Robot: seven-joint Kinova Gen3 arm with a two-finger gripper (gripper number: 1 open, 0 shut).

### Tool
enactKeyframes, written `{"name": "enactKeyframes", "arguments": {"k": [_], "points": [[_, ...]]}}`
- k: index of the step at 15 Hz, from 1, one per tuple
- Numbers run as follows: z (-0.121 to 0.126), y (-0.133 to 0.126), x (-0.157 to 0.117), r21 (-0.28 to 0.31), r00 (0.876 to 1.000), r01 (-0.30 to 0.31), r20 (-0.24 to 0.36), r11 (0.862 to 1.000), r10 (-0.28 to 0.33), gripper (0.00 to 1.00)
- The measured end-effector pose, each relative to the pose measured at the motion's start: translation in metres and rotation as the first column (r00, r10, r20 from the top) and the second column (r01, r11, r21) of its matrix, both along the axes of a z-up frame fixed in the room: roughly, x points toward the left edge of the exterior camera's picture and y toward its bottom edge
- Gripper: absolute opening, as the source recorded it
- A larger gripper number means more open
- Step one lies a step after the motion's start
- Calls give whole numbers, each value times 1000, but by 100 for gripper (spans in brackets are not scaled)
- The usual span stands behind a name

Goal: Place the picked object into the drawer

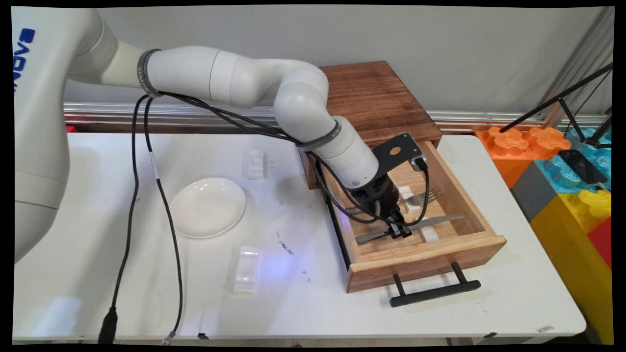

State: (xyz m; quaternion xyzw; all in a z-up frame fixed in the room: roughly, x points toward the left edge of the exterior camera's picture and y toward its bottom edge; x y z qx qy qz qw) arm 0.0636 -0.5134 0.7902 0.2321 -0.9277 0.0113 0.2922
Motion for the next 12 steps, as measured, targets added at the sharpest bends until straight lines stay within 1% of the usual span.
{"name": "enactKeyframes", "arguments": {"k": [3, 4, 9, 12], "points": [[-1, 1, 0, 8, 1000, -7, -3, 1000, 7, 0], [-1, 1, 1, 10, 1000, -10, -6, 1000, 10, 100], [-1, 1, 3, 18, 1000, -18, -15, 1000, 18, 100], [4, -1, 5, 9, 1000, -23, -19, 1000, 23, 100]]}}
